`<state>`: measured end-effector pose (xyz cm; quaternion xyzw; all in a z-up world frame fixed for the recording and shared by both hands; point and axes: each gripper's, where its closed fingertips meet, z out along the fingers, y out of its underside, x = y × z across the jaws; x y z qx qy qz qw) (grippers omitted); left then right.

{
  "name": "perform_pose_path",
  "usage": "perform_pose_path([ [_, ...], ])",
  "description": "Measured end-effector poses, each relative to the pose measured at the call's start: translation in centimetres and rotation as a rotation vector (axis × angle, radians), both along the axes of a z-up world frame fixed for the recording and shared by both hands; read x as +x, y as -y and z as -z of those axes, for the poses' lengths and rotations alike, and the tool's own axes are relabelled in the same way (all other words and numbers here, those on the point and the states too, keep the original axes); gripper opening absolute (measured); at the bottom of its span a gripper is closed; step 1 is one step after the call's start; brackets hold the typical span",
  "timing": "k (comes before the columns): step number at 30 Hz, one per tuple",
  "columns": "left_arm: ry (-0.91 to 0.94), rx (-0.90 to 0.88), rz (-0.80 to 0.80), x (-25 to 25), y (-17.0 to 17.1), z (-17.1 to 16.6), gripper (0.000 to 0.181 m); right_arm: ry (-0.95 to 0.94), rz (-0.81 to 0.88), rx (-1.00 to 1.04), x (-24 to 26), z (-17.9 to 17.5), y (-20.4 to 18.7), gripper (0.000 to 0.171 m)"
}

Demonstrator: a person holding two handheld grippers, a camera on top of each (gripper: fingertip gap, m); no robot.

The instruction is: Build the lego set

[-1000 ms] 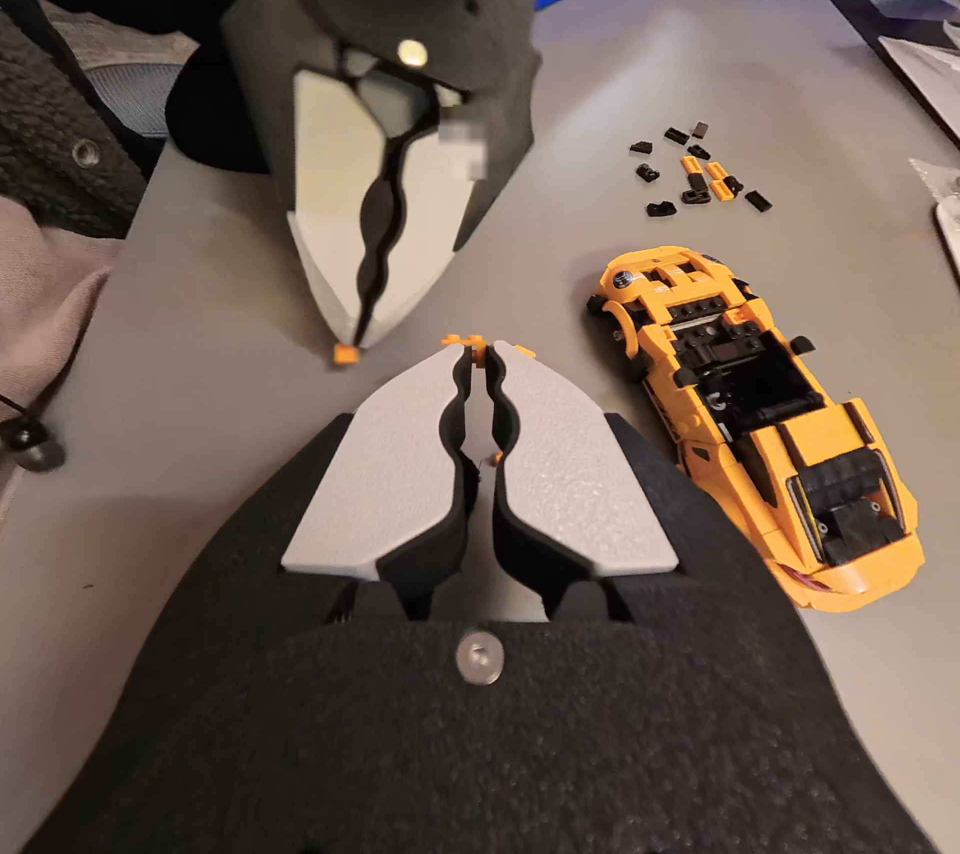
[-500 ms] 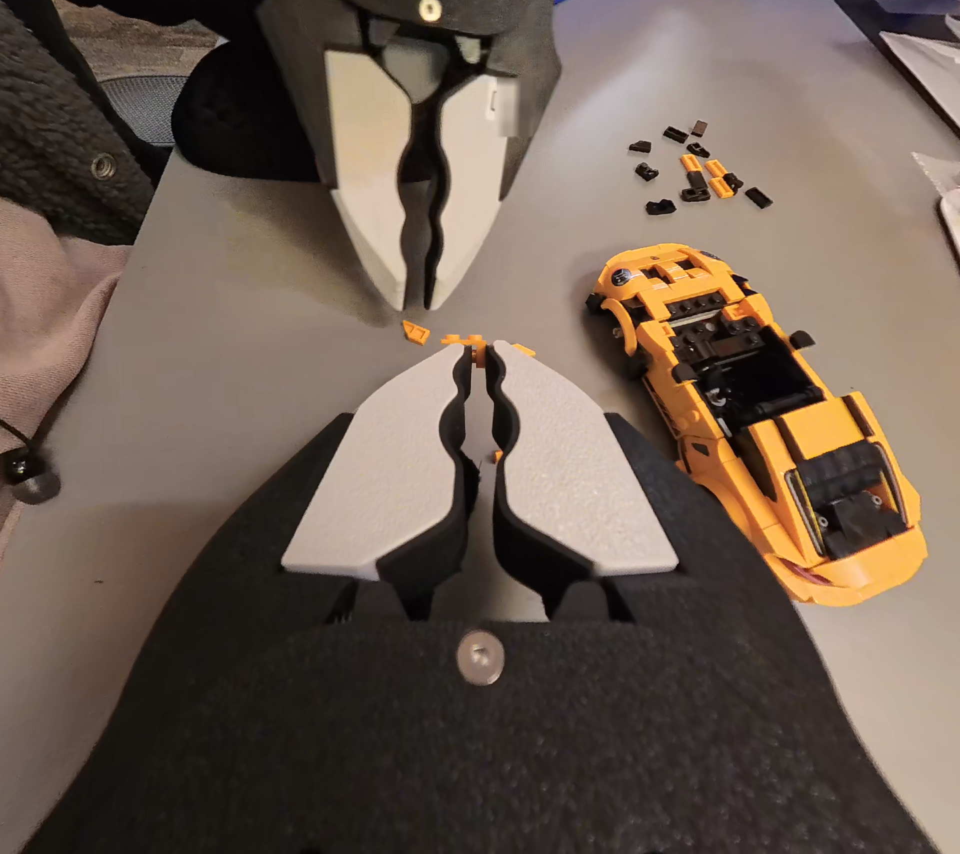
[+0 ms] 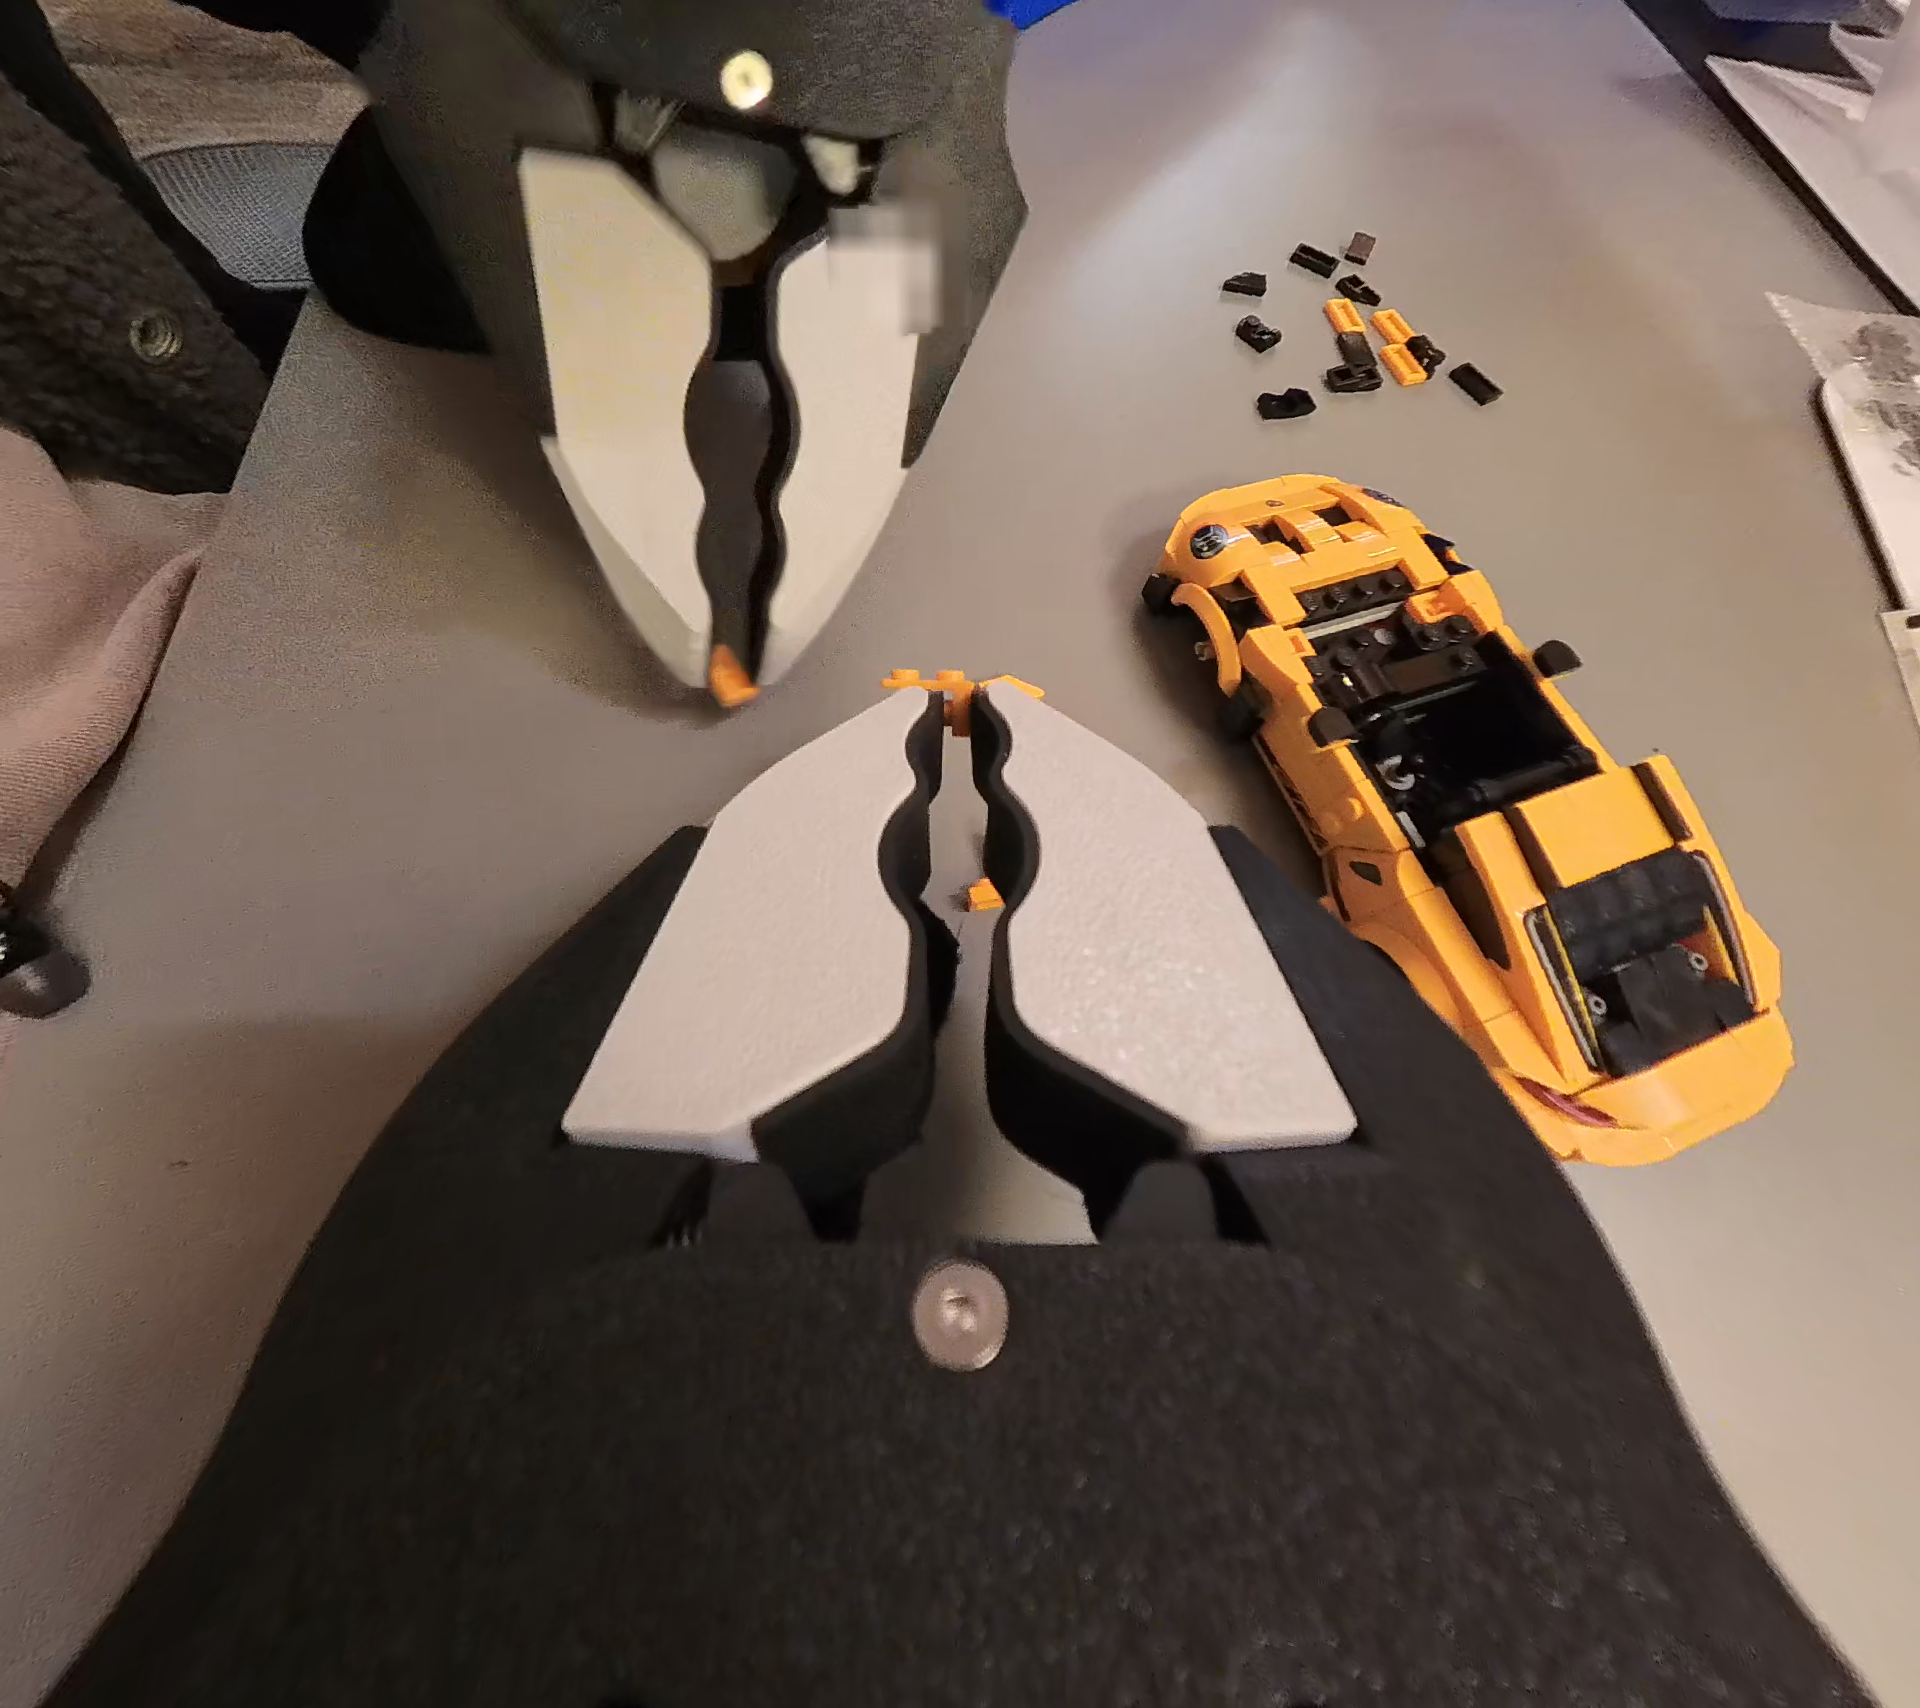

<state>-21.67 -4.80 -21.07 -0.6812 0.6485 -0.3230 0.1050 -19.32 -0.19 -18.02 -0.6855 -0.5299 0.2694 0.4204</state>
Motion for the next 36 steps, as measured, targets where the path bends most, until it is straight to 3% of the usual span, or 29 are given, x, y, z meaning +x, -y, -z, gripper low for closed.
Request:
perform_pose_path([
  [2,0.083,-0.324,-0.064,0.2,0.3,-2.0,0.008,-0.010,0.003,-0.002,0.0,-0.2,0.0,0.005],
  [4,0.019,-0.399,-0.107,-0.8,-1.0,-1.1,0.016,-0.016,0.002,-0.007,0.0,-0.2,0.0,0.005],
  [9,-0.038,-0.258,-0.175,-2.0,-4.3,0.9,0.019,-0.014,0.004,-0.012,0.1,-0.2,-0.1,0.005],
  [18,-0.032,-0.097,-0.232,-2.9,-7.4,1.2,0.012,-0.015,0.003,-0.026,0.2,0.0,-0.1,0.005],
  [22,0.004,-0.025,-0.135,-2.6,-6.0,0.5,0.012,-0.016,0.005,-0.027,0.2,0.0,-0.1,0.005],
  [27,-0.015,0.191,0.036,-2.3,-4.3,1.2,0.016,-0.013,0.003,-0.028,0.2,0.1,-0.1,0.005],
  [36,-0.047,0.254,0.044,-1.6,-4.8,1.8,0.008,-0.010,0.001,-0.028,0.2,0.1,-0.1,0.005],
])
